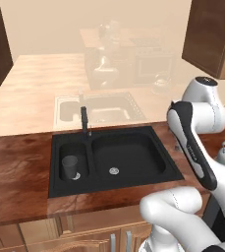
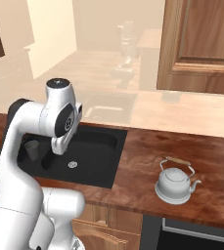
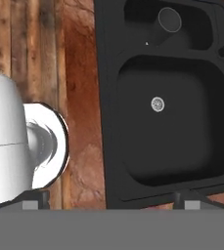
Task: Place the glass cup in the left basin and the kettle in the right basin of the sink.
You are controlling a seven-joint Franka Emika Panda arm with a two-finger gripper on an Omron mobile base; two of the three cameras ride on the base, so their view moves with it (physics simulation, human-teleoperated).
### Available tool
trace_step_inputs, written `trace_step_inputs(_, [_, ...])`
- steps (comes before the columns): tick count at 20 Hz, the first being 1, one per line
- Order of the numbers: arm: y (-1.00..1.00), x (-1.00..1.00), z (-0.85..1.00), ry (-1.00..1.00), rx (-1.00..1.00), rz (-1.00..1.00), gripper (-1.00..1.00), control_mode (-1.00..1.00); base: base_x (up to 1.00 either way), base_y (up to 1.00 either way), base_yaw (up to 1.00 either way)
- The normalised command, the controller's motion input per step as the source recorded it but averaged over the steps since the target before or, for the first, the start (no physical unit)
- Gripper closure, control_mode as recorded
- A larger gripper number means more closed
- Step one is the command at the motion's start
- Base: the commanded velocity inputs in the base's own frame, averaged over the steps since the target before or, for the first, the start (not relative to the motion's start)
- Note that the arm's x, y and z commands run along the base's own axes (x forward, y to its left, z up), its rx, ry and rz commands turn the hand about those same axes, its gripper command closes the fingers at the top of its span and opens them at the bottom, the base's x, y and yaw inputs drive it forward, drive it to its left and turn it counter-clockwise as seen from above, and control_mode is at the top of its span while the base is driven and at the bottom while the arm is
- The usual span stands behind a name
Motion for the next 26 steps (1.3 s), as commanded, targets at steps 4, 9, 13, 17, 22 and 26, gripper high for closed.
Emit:
trace_step_inputs(4, [-0.42, -0.13, 0.0, 0.0, -0.01, 0.0, -1.0, -1.0, 0.0, 0.0, 0.0])
trace_step_inputs(9, [-0.45, -0.03, 0.0, 0.0, 0.0, 0.0, -1.0, -1.0, 0.0, 0.0, 0.0])
trace_step_inputs(13, [-0.44, 0.0, 0.0, 0.0, 0.0, 0.0, -1.0, -1.0, 0.0, 0.0, 0.0])
trace_step_inputs(17, [-0.43, -0.02, 0.0, 0.0, 0.0, 0.0, -1.0, -1.0, 0.0, 0.0, 0.0])
trace_step_inputs(22, [-0.41, 0.0, 0.0, 0.0, 0.0, 0.0, -1.0, -1.0, 0.0, 0.0, 0.0])
trace_step_inputs(26, [-0.42, 0.0, 0.0, 0.0, 0.0, 0.0, -1.0, -1.0, 0.0, 0.0, 0.0])
